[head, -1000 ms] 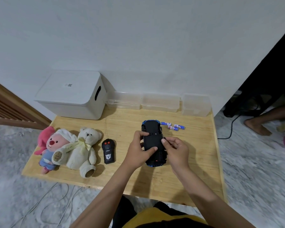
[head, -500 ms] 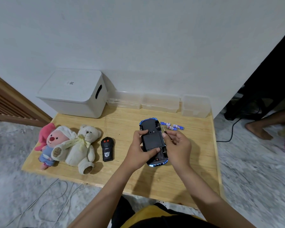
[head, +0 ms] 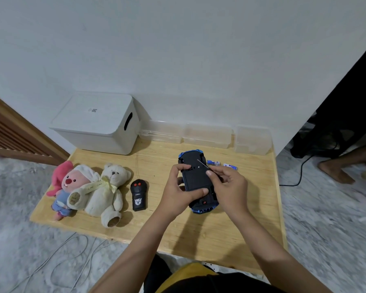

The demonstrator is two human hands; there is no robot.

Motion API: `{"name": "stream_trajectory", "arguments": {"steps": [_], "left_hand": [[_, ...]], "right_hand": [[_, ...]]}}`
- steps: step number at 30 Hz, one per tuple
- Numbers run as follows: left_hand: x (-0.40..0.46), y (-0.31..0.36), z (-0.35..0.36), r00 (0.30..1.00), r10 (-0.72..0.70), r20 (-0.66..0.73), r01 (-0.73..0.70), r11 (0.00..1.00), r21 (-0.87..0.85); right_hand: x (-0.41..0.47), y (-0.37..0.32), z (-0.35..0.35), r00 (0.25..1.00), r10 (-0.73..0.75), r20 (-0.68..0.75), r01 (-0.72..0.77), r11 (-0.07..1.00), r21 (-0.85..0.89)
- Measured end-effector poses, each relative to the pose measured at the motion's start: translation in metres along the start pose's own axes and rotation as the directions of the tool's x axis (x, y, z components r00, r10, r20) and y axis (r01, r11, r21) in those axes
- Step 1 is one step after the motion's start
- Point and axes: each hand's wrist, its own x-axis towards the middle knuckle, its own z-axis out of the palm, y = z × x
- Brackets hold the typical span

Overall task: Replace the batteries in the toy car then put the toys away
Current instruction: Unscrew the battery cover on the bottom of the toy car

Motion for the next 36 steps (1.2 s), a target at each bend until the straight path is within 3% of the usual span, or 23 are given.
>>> {"name": "stream_trajectory", "arguments": {"steps": [11,19,29,36], "left_hand": [[0.013,0.014,0.009,0.998,-0.065,-0.011,0.065,0.997,0.041],[0.027,0.036,0.025,0.999,0.035,-0.008,-0.035,0.999,-0.017],[0.024,0.068,0.040,0.993,0.119,-0.013,-0.119,0.992,-0.038],[0.019,0.071,0.039,0.992,0.120,-0.035,-0.121,0.992,-0.021]], "right_hand": [[0.013,0.000,-0.009,0.995,-0.098,-0.012,0.098,0.995,-0.026],[0.038,-0.034,-0.021,1.000,-0.008,-0.009,0.010,0.957,0.289],[0.043,-0.050,-0.024,0.955,-0.270,-0.126,0.290,0.940,0.180],[0.042,-0.048,-0.020,0.942,-0.309,-0.133,0.328,0.932,0.158]]}}
